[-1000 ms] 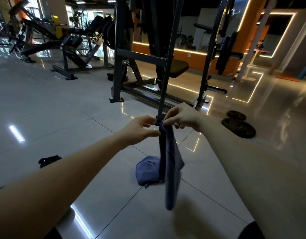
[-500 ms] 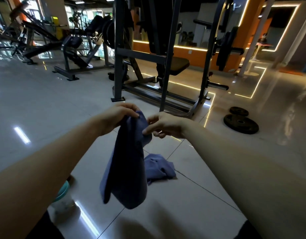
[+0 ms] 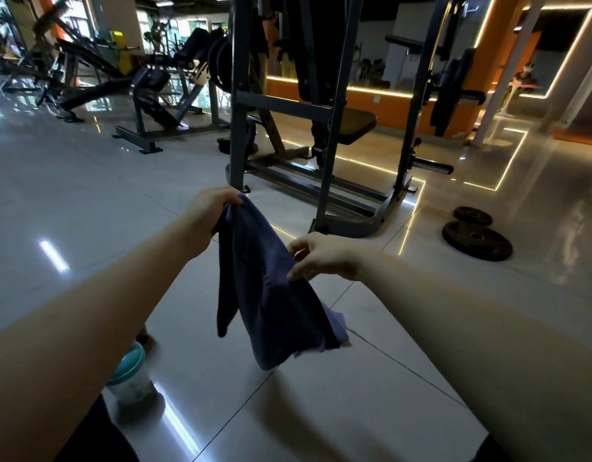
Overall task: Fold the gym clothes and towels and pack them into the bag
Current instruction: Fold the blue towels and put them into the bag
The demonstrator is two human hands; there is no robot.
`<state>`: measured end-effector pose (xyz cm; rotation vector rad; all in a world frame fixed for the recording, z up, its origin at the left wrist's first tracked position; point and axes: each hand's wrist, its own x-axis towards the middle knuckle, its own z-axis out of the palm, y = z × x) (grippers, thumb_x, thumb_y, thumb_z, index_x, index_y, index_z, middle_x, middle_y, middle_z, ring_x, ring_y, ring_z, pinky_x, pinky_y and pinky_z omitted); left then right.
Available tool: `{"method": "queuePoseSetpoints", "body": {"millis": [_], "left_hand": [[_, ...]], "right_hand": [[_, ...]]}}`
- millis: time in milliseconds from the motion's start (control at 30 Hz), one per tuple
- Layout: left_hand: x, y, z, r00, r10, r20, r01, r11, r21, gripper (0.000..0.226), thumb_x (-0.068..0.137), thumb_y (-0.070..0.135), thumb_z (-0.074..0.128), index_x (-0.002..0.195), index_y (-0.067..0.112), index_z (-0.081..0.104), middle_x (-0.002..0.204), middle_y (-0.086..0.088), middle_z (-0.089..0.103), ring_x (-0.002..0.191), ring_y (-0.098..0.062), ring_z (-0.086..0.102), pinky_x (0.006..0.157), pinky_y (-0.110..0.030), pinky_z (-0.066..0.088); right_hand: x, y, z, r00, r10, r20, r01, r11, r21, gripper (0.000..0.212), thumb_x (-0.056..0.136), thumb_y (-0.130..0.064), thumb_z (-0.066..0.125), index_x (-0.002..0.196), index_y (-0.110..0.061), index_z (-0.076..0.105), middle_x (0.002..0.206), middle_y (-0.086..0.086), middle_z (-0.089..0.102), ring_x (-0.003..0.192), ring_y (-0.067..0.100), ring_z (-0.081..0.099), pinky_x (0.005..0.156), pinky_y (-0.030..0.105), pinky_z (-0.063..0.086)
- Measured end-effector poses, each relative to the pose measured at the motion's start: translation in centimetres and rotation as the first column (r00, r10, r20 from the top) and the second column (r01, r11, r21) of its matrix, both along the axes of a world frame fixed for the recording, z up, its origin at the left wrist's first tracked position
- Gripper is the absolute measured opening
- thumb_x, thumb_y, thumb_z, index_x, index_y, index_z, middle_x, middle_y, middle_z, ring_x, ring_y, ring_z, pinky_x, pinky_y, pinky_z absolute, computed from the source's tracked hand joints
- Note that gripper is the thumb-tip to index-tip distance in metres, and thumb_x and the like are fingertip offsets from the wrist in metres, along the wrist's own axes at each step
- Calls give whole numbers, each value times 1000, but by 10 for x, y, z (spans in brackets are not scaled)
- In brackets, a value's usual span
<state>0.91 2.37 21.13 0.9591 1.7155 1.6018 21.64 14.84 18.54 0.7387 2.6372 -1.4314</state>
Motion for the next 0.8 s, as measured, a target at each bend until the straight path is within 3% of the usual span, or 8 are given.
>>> {"method": "queuePoseSetpoints", "body": {"millis": [167, 267, 333, 400, 500, 633, 800], "left_hand": [[-4, -1, -6, 987, 136, 83, -136, 991, -5, 20, 90, 11, 54, 76, 19, 66, 82, -3, 61, 78, -17, 56, 65, -27, 43], [-7, 0, -10, 986, 159, 47, -158, 987, -19, 21, 91, 10, 55, 77, 20, 67, 85, -4, 61, 81, -19, 55, 66, -29, 41], [-10, 2, -11, 978, 206, 24, -205, 978, -33, 21, 91, 10, 55, 77, 19, 67, 84, -6, 60, 81, -21, 54, 66, -30, 41], [-13, 2, -13, 963, 268, 38, -266, 963, -42, 21, 94, 8, 54, 78, 18, 65, 82, -7, 58, 76, -21, 52, 62, -29, 40], [-20, 0, -17, 937, 339, 87, -334, 940, -65, 21, 96, 10, 54, 80, 18, 63, 85, -8, 58, 74, -22, 53, 60, -29, 40], [-31, -6, -23, 903, 408, 134, -399, 913, -88, 17, 98, 10, 54, 84, 15, 61, 85, -6, 57, 75, -21, 54, 59, -29, 41], [-38, -10, -37, 897, 429, 104, -413, 900, -141, 8, 97, 8, 57, 93, 10, 64, 86, -7, 57, 72, -21, 52, 65, -30, 43]], "right_hand": [[6, 5, -14, 998, -65, 26, 64, 997, 44, 18, 91, -8, 65, 107, -7, 72, 105, 15, 72, 99, 28, 68, 83, 34, 57], [5, 4, -21, 983, -182, -23, 183, 981, 63, 12, 88, -9, 59, 92, 0, 66, 88, 20, 60, 84, 30, 55, 73, 39, 46], [3, 1, -24, 965, -250, -73, 254, 966, 52, 7, 89, -7, 54, 84, -7, 59, 85, 16, 52, 81, 26, 48, 68, 36, 40], [1, 0, -25, 957, -275, -94, 280, 959, 44, 5, 89, -7, 57, 90, -7, 62, 90, 19, 59, 82, 28, 56, 68, 36, 47], [4, 1, -25, 983, -181, 7, 181, 983, -12, 31, 76, -12, 74, 105, -3, 69, 106, 23, 71, 100, 36, 69, 88, 48, 58], [13, 2, -27, 981, -27, 191, 40, 997, -62, 25, 83, 2, 69, 106, -7, 71, 107, 17, 72, 100, 30, 71, 78, 32, 58], [27, 9, -24, 980, -139, 142, 143, 990, -19, 20, 91, 0, 60, 109, -7, 66, 109, 17, 67, 97, 23, 67, 82, 32, 59]]}}
